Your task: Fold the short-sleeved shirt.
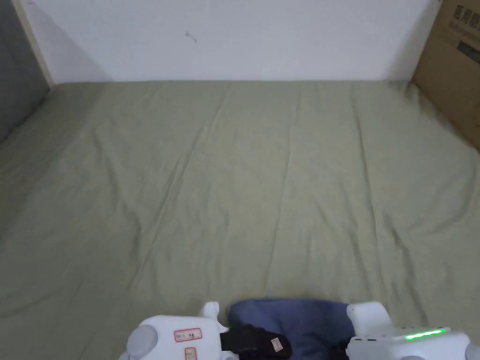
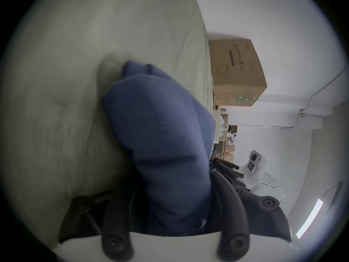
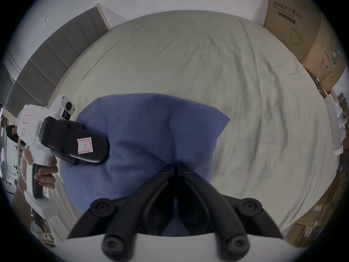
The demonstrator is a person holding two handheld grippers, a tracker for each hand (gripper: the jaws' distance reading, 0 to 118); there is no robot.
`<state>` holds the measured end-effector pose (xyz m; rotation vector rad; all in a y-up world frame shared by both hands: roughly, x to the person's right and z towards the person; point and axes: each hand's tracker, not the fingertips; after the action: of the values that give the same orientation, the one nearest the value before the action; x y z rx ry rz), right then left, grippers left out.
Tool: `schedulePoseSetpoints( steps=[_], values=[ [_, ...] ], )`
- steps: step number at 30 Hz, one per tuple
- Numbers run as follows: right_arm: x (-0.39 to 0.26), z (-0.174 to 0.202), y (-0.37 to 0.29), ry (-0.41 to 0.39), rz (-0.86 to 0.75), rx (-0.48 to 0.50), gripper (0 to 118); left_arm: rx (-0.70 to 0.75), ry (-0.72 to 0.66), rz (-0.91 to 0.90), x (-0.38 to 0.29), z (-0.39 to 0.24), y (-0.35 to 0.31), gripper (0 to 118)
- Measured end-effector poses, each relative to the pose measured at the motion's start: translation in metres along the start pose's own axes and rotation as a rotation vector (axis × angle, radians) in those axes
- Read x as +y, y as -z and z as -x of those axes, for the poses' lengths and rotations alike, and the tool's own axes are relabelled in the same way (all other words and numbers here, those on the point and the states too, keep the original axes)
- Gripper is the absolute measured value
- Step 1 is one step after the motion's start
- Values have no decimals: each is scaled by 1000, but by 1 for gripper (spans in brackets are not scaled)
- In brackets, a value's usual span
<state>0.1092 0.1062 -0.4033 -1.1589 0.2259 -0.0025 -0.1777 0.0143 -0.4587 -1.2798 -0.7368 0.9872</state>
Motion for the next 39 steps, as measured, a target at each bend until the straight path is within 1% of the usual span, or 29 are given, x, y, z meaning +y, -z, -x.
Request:
schedulePoseSetpoints(
  steps=[1, 2, 3, 4, 5, 6, 9, 11, 12, 15, 17, 19, 21, 22, 23, 24, 25, 26, 27, 28, 30, 34, 35, 36, 37, 38, 39],
  values=[
    [1, 0, -2, 1, 0, 2, 3, -39, -20, 2, 3, 2, -8, 39],
    [3, -1, -4, 10, 2, 8, 3, -36, -19, 8, 3, 1, -15, 37],
    [5, -1, -8, 29, 1, 22, 3, 8, 14, 20, 6, -1, -20, 36],
    [6, -2, -13, 60, -11, 58, 3, 48, 65, 29, 10, -4, -27, 36],
    [8, -2, -19, 81, -29, 79, 3, 60, 94, 31, 15, -7, -37, 36],
    [9, -1, -24, 78, -38, 70, 3, 90, 107, 22, 20, -6, -50, 36],
    [13, 3, -37, 53, -64, 41, 3, 251, 189, -1, 41, -10, -106, 36],
    [13, 4, -42, 46, -68, 25, 3, 422, 285, -12, 61, -9, -157, 36],
    [12, 4, -43, 44, -67, 22, 3, 491, 286, -25, 69, -8, -180, 36],
    [7, 3, -40, 52, -52, 15, 3, 776, 324, -50, 95, -6, -250, 36],
    [0, 1, -35, 72, -34, 8, 3, 955, 339, -63, 110, -2, -287, 36],
    [-7, -1, -30, 92, -7, 16, 3, 1117, 399, -16, 120, 7, -310, 36],
    [-12, -1, -25, 96, 26, 12, 3, 1243, 329, 2, 132, 21, -327, 37],
    [-15, 0, -24, 89, 35, 0, 3, 1253, 278, -22, 134, 28, -333, 38],
    [-16, 0, -23, 82, 38, -5, 3, 1197, 260, -47, 133, 34, -339, 42],
    [-17, -1, -22, 81, 45, -11, 3, 1112, 246, -76, 133, 38, -342, 54],
    [-17, -1, -20, 85, 53, -14, 3, 1100, 230, -114, 128, 40, -341, 74],
    [-17, -1, -20, 88, 58, -13, 3, 1140, 221, -142, 124, 39, -343, 85],
    [-16, -1, -20, 90, 63, -13, 3, 1206, 230, -158, 120, 35, -344, 89],
    [-16, -1, -20, 92, 61, -10, 3, 1225, 246, -195, 115, 31, -347, 90],
    [-14, 1, -21, 91, 49, 4, 3, 1165, 263, -267, 106, 20, -358, 90],
    [-11, 12, -25, 57, 31, 16, 3, 1059, 191, -407, 85, -15, -377, 89],
    [-10, 14, -27, 49, 22, 25, 3, 1021, 191, -435, 77, -27, -380, 84],
    [-10, 17, -30, 41, 6, 43, 3, 974, 196, -470, 69, -39, -381, 73],
    [-9, 19, -34, 41, -10, 60, 3, 921, 206, -497, 59, -51, -380, 41],
    [-9, 21, -37, 40, -18, 75, 3, 864, 222, -523, 51, -61, -379, 12],
    [-9, 22, -39, 38, -26, 85, 3, 814, 233, -550, 41, -70, -375, 2]
  ],
)
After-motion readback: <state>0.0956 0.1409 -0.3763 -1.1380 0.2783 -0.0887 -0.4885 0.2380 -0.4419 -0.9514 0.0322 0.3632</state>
